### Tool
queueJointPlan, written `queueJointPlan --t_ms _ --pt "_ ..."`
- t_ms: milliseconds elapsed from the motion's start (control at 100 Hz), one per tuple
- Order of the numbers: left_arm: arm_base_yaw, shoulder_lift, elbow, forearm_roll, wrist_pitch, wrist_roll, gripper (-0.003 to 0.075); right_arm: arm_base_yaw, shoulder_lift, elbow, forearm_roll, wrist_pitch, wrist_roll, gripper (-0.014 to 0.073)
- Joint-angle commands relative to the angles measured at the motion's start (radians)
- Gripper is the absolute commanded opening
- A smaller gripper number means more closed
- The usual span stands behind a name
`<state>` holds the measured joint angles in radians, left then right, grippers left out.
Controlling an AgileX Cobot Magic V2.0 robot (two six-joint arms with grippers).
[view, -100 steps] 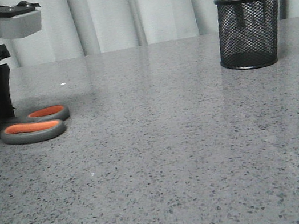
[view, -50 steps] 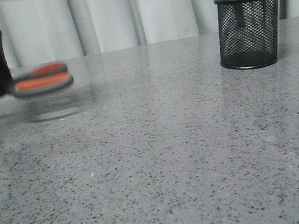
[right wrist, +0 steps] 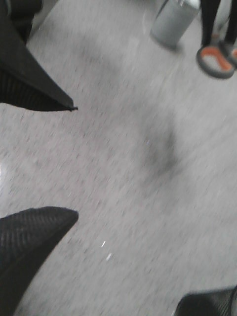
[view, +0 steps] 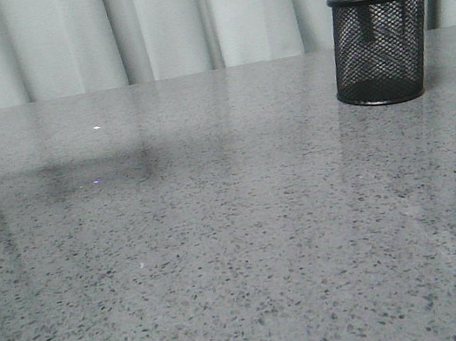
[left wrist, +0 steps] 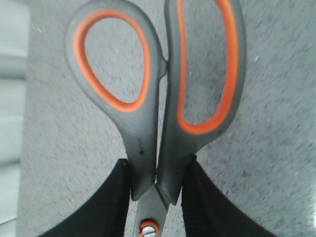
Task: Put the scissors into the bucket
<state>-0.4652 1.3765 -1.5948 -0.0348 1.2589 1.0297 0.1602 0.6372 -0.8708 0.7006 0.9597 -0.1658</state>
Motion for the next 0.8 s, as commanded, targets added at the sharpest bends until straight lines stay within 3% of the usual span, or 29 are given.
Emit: queueJointPlan --t_ms 0,190,410,610,790 --pt "-0.06 -0.07 -0.039 -0.007 -0.004 -0.057 -0.0021 0.003 0.009 -0.032 0.176 -0.098 -0.097 0.0385" --pt "-0.201 -0.102 -0.076 0.003 -0.007 -0.123 -0.0021 0.003 0.016 -0.032 0.401 -0.133 -0.227 0.0385" --pt "-0.376 -0.095 -0.116 0.094 -0.013 -0.225 -0.0021 0.003 0.053 -0.032 0.487 -0.13 -0.259 0.0385" --pt "-0.517 -0.084 -0.117 0.159 -0.045 -0.302 -0.0021 0.003 0.085 -0.032 0.647 -0.084 -0.342 0.0385" --pt "-0.611 -0.06 -0.119 0.199 -0.067 -0.356 -0.0021 0.003 0.088 -0.032 0.654 -0.077 -0.344 0.0385"
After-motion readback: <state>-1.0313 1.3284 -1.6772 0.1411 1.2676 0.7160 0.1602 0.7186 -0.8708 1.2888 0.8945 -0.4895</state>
